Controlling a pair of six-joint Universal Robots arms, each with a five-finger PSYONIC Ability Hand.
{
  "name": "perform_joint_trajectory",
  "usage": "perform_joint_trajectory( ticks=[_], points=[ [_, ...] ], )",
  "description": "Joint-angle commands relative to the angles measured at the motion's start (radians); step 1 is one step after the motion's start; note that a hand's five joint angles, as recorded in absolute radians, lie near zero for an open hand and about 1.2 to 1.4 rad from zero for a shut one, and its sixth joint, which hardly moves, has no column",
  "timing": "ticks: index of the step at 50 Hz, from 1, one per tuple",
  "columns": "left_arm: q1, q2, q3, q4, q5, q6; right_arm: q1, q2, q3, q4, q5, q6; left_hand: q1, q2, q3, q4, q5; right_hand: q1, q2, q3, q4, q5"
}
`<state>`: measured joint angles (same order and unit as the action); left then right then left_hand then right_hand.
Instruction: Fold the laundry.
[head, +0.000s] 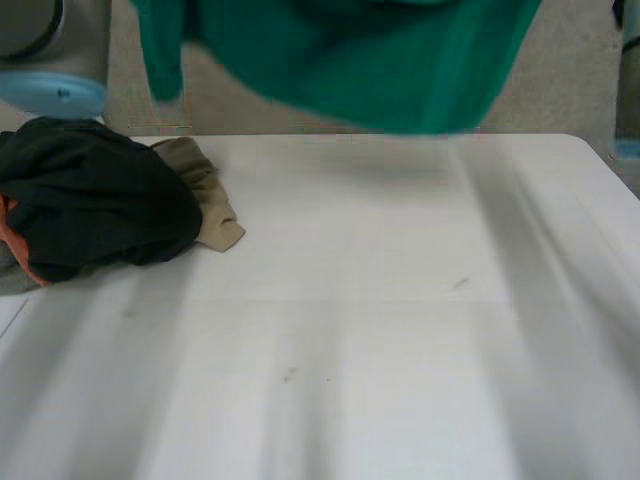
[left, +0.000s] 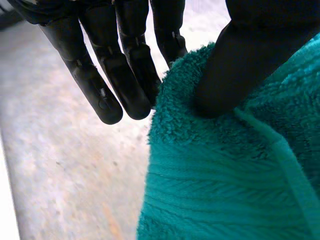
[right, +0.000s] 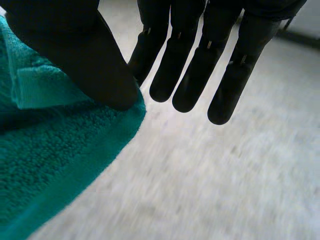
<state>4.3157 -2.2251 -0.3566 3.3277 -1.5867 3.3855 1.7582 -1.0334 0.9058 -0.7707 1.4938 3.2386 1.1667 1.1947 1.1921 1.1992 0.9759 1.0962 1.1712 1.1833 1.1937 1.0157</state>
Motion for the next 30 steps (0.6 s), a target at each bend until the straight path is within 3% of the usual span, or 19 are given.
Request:
perform_joint_trajectory(
  ticks=[1, 5, 11, 19, 23, 24, 26, 30],
  points=[
    [0.001, 0.022, -0.097, -0.039, -0.036, -0.002, -0.029, -0.007, 0.001, 0.025, -0.058, 0.023, 0.23, 0.202, 0.204, 0.197, 0.246, 0.3, 0.225, 0.213, 0.203, 0.206],
    [0.002, 0.059, -0.306, -0.068, -0.041, 0.014, -0.078, -0.005, 0.051, 0.149, -0.136, 0.02, 0.23, 0.202, 0.204, 0.197, 0.246, 0.3, 0.225, 0.213, 0.203, 0.206],
    [-0.022, 0.076, -0.678, -0.068, -0.015, 0.043, -0.16, 0.019, 0.226, 0.413, -0.325, -0.055, 0.23, 0.202, 0.204, 0.197, 0.246, 0.3, 0.225, 0.213, 0.203, 0.206],
    [-0.039, -0.034, -0.886, -0.06, 0.063, 0.172, -0.22, 0.151, 0.387, 0.58, -0.365, -0.338, 0.215, 0.187, 0.19, 0.183, 0.232, 0.3, 0.225, 0.213, 0.203, 0.206],
    [-0.048, -0.074, -0.892, -0.065, 0.073, 0.219, -0.224, 0.208, 0.377, 0.665, -0.36, -0.437, -0.245, -0.272, -0.27, -0.277, -0.228, 0.3, 0.225, 0.213, 0.203, 0.206],
    [-0.051, -0.079, -0.892, -0.07, 0.071, 0.233, -0.223, 0.216, 0.361, 0.701, -0.354, -0.457, -0.443, -0.471, -0.469, -0.476, -0.427, 0.099, 0.024, 0.012, 0.002, 0.005],
    [-0.053, -0.071, -0.889, -0.079, 0.062, 0.248, -0.221, 0.208, 0.345, 0.735, -0.342, -0.462, -0.612, -0.64, -0.637, -0.644, -0.595, -0.2, -0.275, -0.287, -0.298, -0.294],
    [-0.05, -0.025, -0.895, -0.096, 0.047, 0.253, -0.218, 0.162, 0.341, 0.761, -0.298, -0.467, -0.788, -0.816, -0.814, -0.821, -0.772, -0.542, -0.617, -0.629, -0.639, -0.636]
  ],
)
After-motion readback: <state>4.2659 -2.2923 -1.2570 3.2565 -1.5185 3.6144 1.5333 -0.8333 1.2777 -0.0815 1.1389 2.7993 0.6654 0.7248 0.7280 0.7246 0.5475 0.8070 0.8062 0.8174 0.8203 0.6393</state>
